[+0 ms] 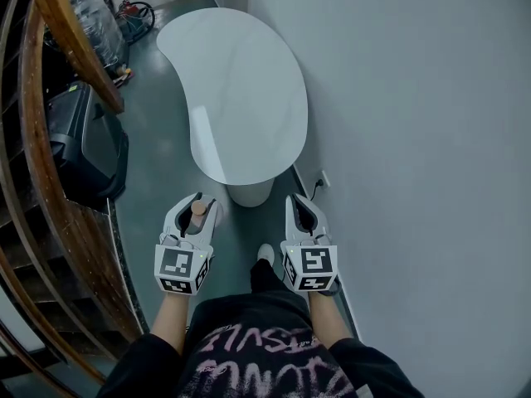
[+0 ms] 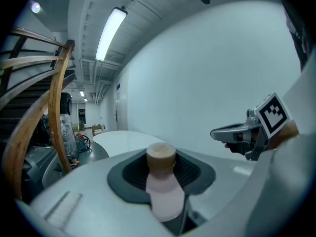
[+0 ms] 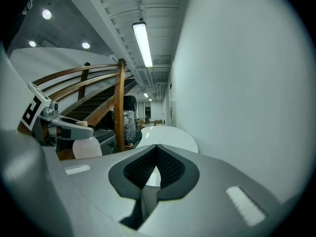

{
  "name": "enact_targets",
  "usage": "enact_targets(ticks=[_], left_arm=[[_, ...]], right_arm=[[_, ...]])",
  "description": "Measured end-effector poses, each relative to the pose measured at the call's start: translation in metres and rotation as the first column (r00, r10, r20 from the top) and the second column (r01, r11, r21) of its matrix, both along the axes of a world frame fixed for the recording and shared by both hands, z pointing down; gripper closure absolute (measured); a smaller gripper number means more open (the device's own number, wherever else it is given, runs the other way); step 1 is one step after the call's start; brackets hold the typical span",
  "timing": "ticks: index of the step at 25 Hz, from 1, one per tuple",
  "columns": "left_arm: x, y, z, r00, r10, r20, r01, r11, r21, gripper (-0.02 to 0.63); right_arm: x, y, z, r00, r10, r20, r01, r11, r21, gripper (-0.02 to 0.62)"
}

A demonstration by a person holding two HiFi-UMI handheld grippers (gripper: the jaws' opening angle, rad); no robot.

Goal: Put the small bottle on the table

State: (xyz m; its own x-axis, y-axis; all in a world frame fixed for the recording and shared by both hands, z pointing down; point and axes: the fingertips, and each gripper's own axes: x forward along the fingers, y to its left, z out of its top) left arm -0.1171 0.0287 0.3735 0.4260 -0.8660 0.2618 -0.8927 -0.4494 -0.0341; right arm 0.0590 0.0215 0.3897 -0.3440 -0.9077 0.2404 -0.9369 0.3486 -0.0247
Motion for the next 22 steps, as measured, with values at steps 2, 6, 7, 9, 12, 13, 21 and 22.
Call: enact_targets(ticks=[2,6,7,9,12,13,21,22], left_arm=[[0.0,-0.008,0.002,1.0,-0.003,0.003,0.003,1.0,-0.006,0.482],[0.003,-0.024,0.001,1.0,-0.011,0.007,0.011,1.0,-0.013,0.482],[0.003,-0.028,0.001,1.0,-0.015,0.009,0.015,1.0,-0.014,0.482],[0.004,-0.038,-0.001,1.0,-0.023,0.012,0.023,1.0,-0.016,0.481],[0.008,-0.051,-0.006,0.999,-0.03,0.016,0.03,0.999,-0.015,0.482],[0.01,-0.055,-0.008,0.999,-0.031,0.017,0.032,0.999,-0.012,0.481],[0.021,-0.085,-0.015,0.998,-0.051,0.03,0.051,0.999,0.004,0.481],[0.023,-0.089,-0.015,0.998,-0.054,0.031,0.054,0.999,0.005,0.481]], right_arm=[[0.0,-0.009,0.002,1.0,-0.005,0.004,0.005,1.0,-0.005,0.584],[0.002,-0.029,0.002,1.0,-0.015,0.011,0.015,1.0,-0.01,0.584],[0.002,-0.034,0.002,1.0,-0.02,0.012,0.02,1.0,-0.009,0.584],[0.003,-0.045,0.0,1.0,-0.028,0.014,0.028,1.0,-0.009,0.584],[0.007,-0.061,-0.005,0.999,-0.035,0.016,0.035,0.999,-0.007,0.584],[0.009,-0.066,-0.007,0.999,-0.037,0.019,0.037,0.999,-0.005,0.584],[0.017,-0.102,-0.014,0.997,-0.067,0.031,0.066,0.998,0.013,0.584],[0.019,-0.105,-0.014,0.997,-0.071,0.03,0.071,0.997,0.012,0.584]])
